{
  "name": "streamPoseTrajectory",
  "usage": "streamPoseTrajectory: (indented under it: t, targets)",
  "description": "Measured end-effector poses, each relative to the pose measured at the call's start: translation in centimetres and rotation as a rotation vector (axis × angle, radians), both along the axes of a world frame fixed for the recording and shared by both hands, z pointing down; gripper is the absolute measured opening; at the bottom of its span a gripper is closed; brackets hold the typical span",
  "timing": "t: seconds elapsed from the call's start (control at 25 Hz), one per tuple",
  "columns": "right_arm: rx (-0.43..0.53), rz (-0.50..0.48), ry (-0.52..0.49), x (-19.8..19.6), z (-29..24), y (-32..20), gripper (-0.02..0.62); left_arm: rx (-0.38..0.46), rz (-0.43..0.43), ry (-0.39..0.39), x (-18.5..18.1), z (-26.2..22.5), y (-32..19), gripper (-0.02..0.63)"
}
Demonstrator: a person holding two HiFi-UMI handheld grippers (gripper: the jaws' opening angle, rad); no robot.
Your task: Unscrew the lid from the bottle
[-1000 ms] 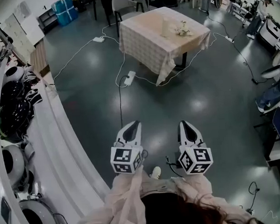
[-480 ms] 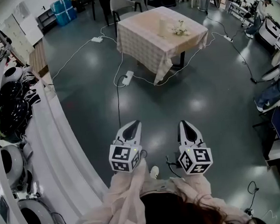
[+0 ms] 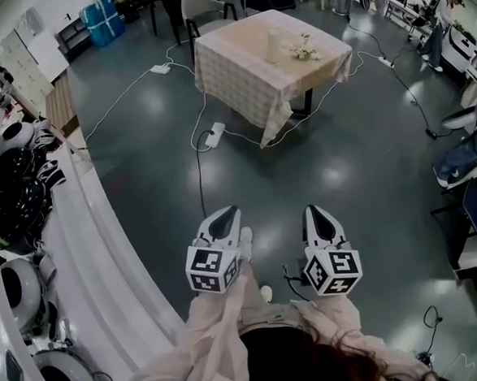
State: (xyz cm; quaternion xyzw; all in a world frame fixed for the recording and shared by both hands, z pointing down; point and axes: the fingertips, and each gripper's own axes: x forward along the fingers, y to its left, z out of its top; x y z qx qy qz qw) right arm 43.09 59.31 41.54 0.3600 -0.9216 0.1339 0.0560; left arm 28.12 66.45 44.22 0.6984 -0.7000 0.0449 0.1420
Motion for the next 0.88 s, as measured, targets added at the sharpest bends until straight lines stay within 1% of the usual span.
streamPoseTrajectory:
  t: [0.12,0.4,0.72,0.88]
  targets:
    - [0.006,-0.007,0.010,-1.1,0.0,-1.3,0.014,0.009,-0.004,0.012,-1.0,0.0,-1.5,0.035]
    - [0.006,0.003,0.012,-3.6,0.0,-5.4,0.014,0.019,0.004,0.000,-3.5,-0.3,-6.1,0.035]
    - [-0.015,0.017,0.025,-6.5,0.2,-10.7,0.014,-0.003,0.043,0.004,-6.0,-0.3,-12.2,0.035]
    - [-0.019,0.029,0.030,-8.3,-0.1,-13.5,0.014,-0.006,0.057,0.009,-7.9,-0.6,-15.3,0.035]
